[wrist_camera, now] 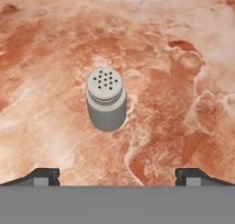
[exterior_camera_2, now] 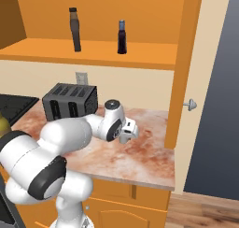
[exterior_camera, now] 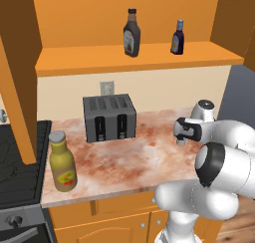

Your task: There are various items on the counter. Only move the condiments/shakers into the cabinet.

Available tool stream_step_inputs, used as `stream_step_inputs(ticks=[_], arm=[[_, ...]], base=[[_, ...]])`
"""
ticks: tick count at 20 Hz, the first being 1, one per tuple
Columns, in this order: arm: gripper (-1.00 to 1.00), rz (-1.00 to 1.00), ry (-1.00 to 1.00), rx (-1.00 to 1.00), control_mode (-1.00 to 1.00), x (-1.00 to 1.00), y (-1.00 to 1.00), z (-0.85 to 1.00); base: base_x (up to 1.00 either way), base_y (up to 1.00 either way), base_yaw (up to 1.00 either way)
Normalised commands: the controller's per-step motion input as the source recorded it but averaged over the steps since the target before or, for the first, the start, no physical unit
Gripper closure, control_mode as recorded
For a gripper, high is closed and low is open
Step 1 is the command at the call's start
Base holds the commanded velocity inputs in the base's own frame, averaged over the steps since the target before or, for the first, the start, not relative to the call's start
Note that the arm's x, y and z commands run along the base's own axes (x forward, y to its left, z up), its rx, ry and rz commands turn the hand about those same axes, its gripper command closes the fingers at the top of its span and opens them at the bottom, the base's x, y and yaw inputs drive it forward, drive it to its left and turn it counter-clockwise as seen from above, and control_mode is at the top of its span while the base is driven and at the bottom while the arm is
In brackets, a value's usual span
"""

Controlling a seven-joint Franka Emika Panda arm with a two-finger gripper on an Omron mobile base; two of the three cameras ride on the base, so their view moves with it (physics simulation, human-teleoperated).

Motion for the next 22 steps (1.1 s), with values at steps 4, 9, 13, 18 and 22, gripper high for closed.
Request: stream_step_inputs(ticks=[4,9,13,18,22], arm=[[-1.0,0.0,-0.05,0.0,-1.0,0.01,0.0,-0.04],[-1.0,0.0,0.0,0.01,-1.0,0.04,0.0,0.0],[-1.0,0.0,0.0,0.01,-1.0,0.09,0.0,0.0],[-1.0,0.0,0.0,0.02,-1.0,0.14,0.0,0.0],[-1.0,0.0,0.0,0.03,-1.0,0.22,0.04,-0.02]], base=[[0.0,0.0,0.0],[0.0,0.0,0.0],[0.0,0.0,0.0],[0.0,0.0,0.0],[0.0,0.0,0.0]])
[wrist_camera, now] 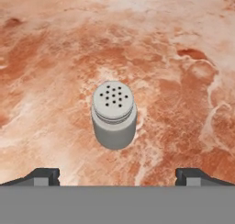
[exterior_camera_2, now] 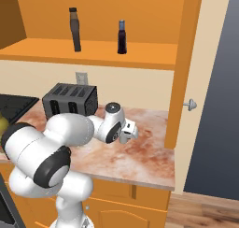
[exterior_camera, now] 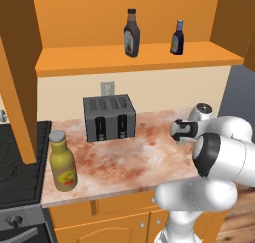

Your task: There are various items on the counter. Only move the condiments/shakers into the cabinet.

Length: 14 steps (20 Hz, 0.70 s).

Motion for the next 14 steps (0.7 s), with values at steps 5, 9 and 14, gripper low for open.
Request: stream_step_inputs(ticks=[5,9,14], arm=[[-1.0,0.0,0.0,0.01,-1.0,0.22,0.02,-0.06],[-1.0,0.0,0.0,0.0,-1.0,0.23,0.0,-0.06],[-1.0,0.0,0.0,0.0,-1.0,0.19,0.0,-0.13]], base=[[0.0,0.0,0.0],[0.0,0.0,0.0],[0.0,0.0,0.0]])
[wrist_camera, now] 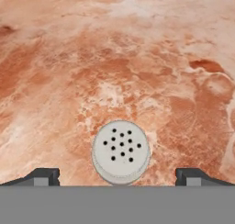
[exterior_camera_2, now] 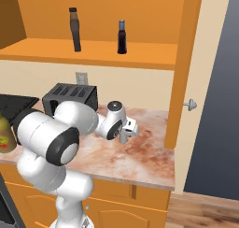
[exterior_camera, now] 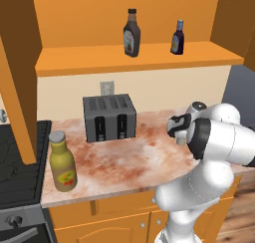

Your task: There are various items on the counter. Only move the condiments/shakers into the cabinet.

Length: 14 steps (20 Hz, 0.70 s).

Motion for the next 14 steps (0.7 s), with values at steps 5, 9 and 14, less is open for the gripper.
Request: stream_step_inputs(ticks=[5,9,14], arm=[[-1.0,0.0,0.0,0.0,-1.0,0.16,0.0,-0.11],[-1.0,0.0,0.0,0.0,-1.0,0.16,0.0,-0.1],[-1.0,0.0,-0.01,0.0,-1.0,0.18,0.0,-0.1]], base=[[0.0,0.0,0.0],[0.0,0.0,0.0],[0.0,0.0,0.0]])
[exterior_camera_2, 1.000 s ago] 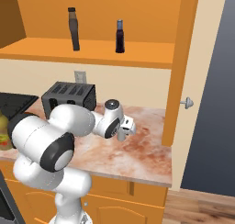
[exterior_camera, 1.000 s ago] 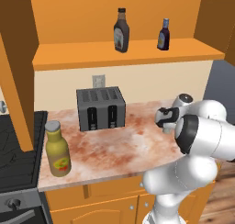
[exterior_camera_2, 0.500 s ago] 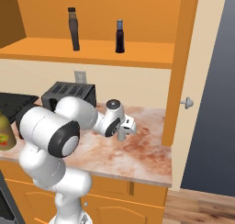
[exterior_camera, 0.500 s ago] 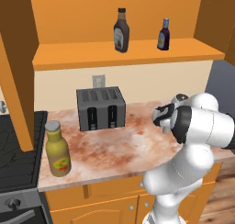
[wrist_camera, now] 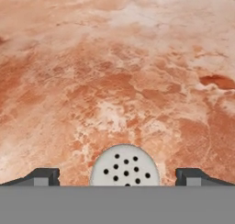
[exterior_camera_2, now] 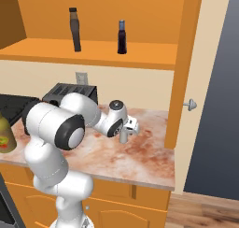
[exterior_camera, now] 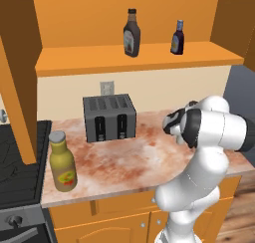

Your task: There are various items on the counter. Only move the condiments/shakers into the cabinet.

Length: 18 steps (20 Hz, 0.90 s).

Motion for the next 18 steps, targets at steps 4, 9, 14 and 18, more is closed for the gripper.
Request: stream_step_inputs(ticks=[4,9,14,18], arm=[[1.0,0.0,0.0,0.0,-1.0,0.01,0.0,0.0],[1.0,0.0,-0.01,0.0,-1.0,-0.09,0.0,0.0],[1.0,0.0,-0.11,0.0,-1.0,-0.55,0.0,0.24],[1.0,0.02,-0.2,0.0,-1.0,-0.82,0.09,0.93]], base=[[0.0,0.0,0.0],[0.0,0.0,0.0],[0.0,0.0,0.0],[0.0,0.0,0.0]])
